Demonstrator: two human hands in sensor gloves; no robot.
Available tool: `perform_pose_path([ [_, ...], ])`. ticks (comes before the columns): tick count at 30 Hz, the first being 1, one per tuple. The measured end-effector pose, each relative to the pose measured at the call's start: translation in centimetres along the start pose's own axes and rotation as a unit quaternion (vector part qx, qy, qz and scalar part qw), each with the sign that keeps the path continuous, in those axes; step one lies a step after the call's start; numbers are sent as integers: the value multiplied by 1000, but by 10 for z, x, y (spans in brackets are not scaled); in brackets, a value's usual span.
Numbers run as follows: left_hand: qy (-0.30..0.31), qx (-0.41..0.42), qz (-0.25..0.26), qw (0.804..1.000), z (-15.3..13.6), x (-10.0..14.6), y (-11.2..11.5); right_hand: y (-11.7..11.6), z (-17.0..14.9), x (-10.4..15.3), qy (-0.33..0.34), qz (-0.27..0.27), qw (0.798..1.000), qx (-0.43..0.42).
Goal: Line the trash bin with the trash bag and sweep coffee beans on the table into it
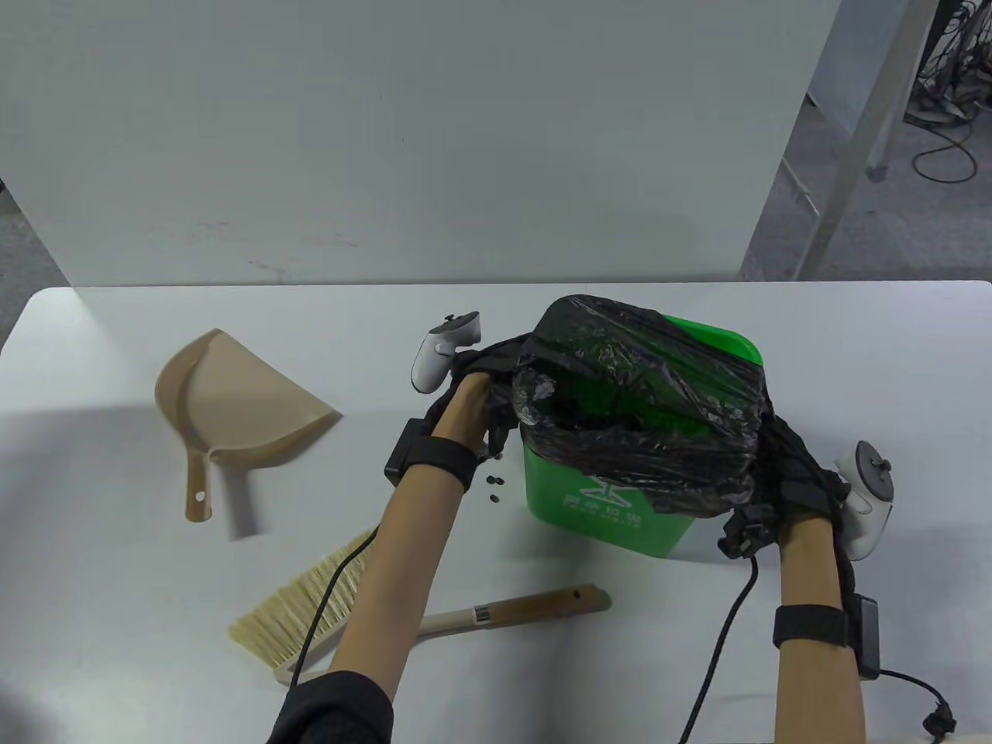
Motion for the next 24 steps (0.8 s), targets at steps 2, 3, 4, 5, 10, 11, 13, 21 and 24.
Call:
perform_pose_path([
  [2,-1,-1,-3,1000,-6,-2,-1,2,0,1,2,-14,1000,-2],
  [3,0,8,-6,1000,-8,-3,-1,1,-1,1,0,-16,1000,-5],
  [4,3,14,-9,1000,-10,-3,0,1,-2,1,0,-21,1000,-8],
  [5,4,15,-10,1000,-11,-4,0,0,-3,1,-3,-23,1000,-12],
  [10,41,9,-40,998,-8,-5,3,-9,-11,-5,5,-11,999,-37],
  [11,53,17,-47,997,-7,-6,5,-10,-15,-7,0,3,998,-58],
  [13,58,4,-52,997,-4,-5,7,-9,-17,-9,-1,18,998,-62],
  [21,24,6,-22,999,-9,-6,5,0,-17,-8,-15,-14,999,-31],
  [24,8,6,-7,1000,-14,-5,0,1,-15,-7,-17,-30,999,-4],
])
Point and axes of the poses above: the tracker on the back of each hand, its own z axis roughly to the thumb side, its own x axis roughly from the fingertips to the wrist, y = z × x, the point moved 5 cm from there along -x, roughly from the wrist to the fingertips, and after that the axes turned 8 degrees about -z, right-handed, at the moved point
